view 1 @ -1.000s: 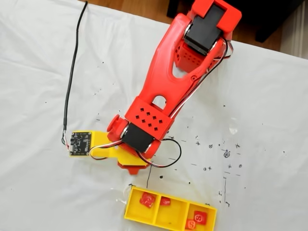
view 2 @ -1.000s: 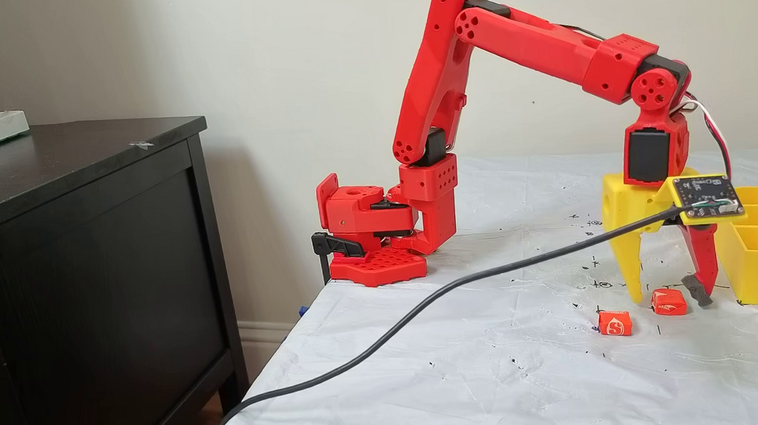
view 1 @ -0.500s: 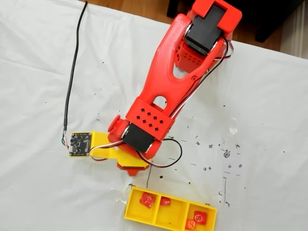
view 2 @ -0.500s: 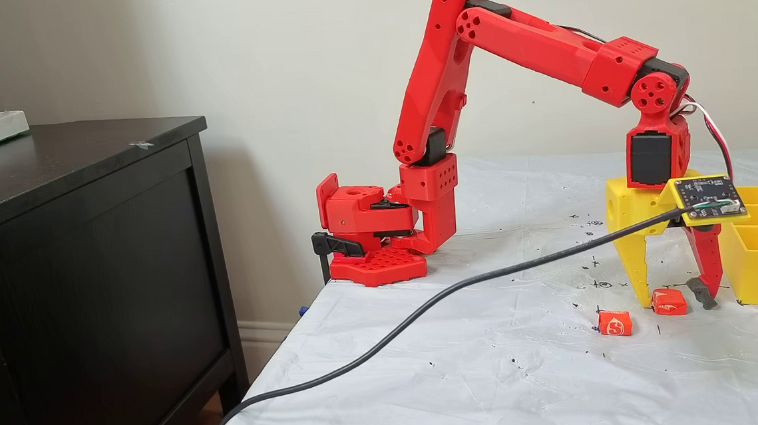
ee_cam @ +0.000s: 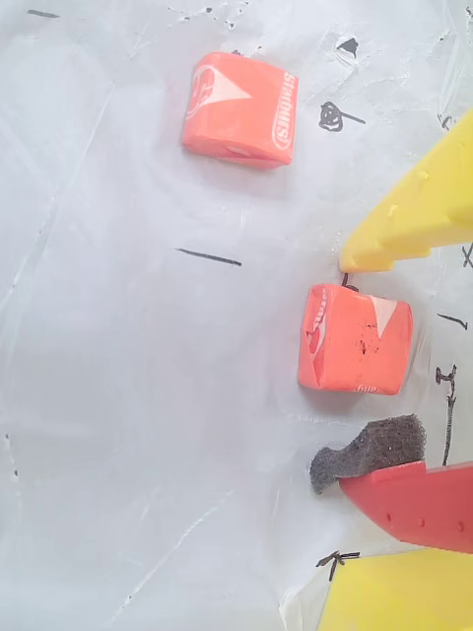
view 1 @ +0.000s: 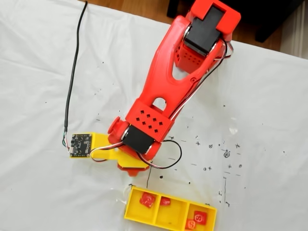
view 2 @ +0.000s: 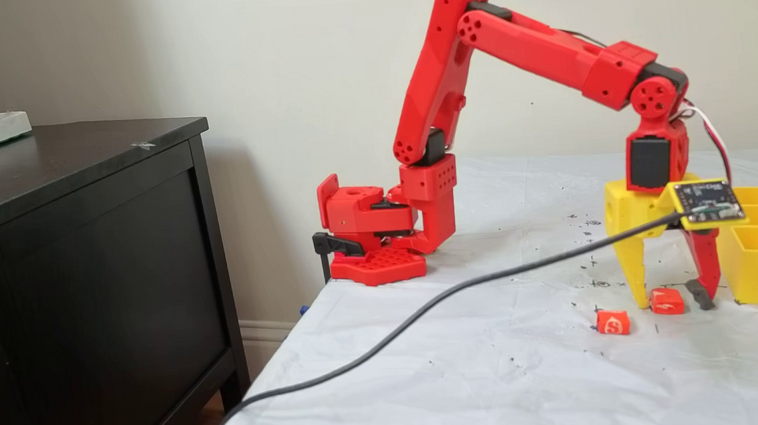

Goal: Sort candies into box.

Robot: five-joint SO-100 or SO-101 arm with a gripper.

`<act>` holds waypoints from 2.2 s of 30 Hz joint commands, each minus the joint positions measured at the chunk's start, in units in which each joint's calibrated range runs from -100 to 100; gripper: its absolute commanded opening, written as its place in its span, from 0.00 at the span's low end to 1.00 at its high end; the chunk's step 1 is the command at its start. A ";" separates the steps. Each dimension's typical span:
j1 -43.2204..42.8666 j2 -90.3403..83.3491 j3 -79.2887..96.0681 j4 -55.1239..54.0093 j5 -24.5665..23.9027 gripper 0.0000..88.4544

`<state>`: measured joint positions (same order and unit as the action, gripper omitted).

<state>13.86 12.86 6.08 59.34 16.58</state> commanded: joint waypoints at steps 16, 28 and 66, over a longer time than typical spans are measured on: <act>-5.61 -21.93 -0.12 4.39 -4.49 0.00; -16.48 -36.26 4.34 -6.91 -13.24 0.00; -20.20 -20.06 9.07 -28.76 -13.48 0.00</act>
<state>-5.24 -6.41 21.05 32.03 2.86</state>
